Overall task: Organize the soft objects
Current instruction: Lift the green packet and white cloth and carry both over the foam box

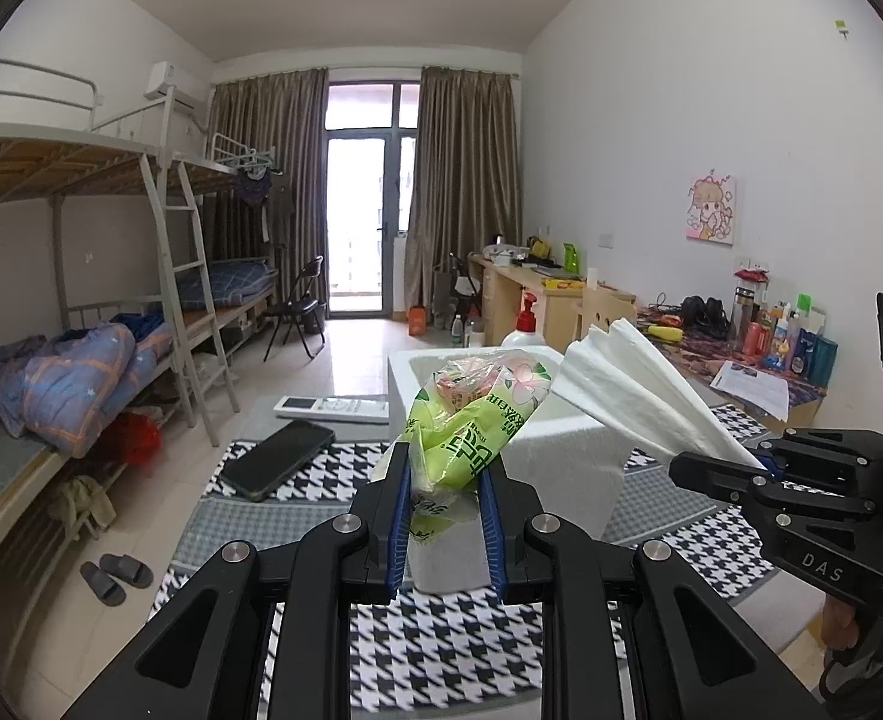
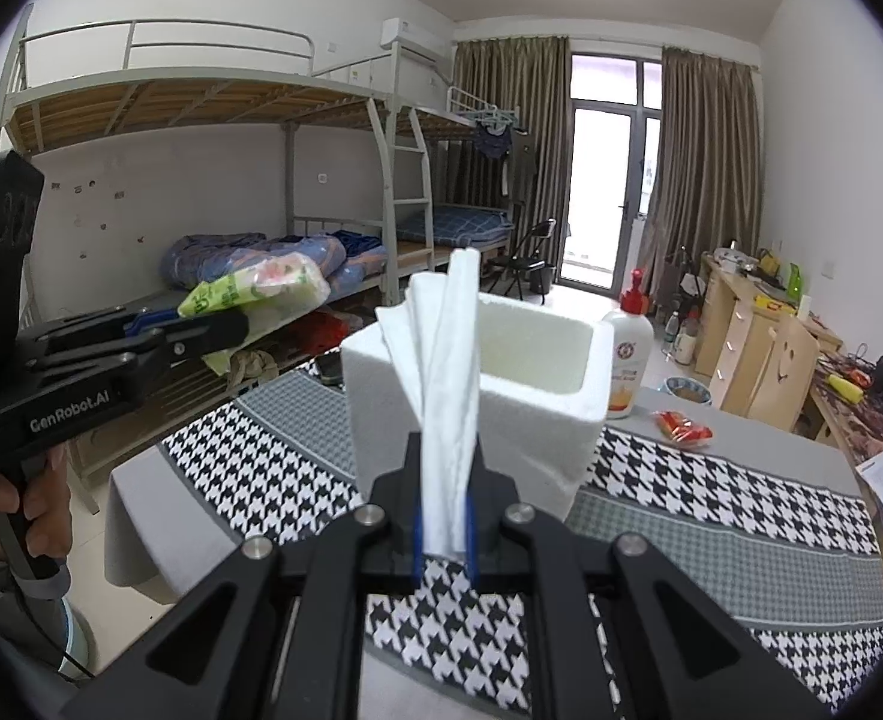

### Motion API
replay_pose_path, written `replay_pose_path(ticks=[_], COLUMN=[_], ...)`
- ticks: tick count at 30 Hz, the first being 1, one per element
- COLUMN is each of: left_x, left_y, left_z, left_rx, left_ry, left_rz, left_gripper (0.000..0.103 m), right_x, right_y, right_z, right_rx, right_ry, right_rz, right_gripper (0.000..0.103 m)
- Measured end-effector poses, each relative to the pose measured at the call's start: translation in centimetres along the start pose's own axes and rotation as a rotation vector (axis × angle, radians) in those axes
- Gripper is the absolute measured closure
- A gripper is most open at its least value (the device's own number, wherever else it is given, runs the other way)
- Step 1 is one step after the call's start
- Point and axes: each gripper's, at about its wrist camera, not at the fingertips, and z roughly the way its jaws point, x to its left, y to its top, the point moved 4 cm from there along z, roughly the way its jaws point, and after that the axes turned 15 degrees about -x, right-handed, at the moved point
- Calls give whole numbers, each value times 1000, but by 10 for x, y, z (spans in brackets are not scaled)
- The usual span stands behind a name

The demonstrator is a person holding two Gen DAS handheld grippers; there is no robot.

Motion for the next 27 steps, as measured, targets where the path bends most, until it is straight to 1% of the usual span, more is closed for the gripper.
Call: replay_pose_path(ticks=[7,18,27], left_x=[-3,1,6], left_y=[8,22,30], left_z=[20,53,79], left_rx=[8,31,44], left_ry=[-17,-13,-15], left_rz=[5,3,-2], left_gripper=[81,81,81], right_x=[-12,-24,-35], right_y=[9,26,36], right_z=[17,41,67], right_rx=[10,28,38], right_ry=[-22,-4,-7], right_rz=[20,49,68], right_gripper=[90,90,90])
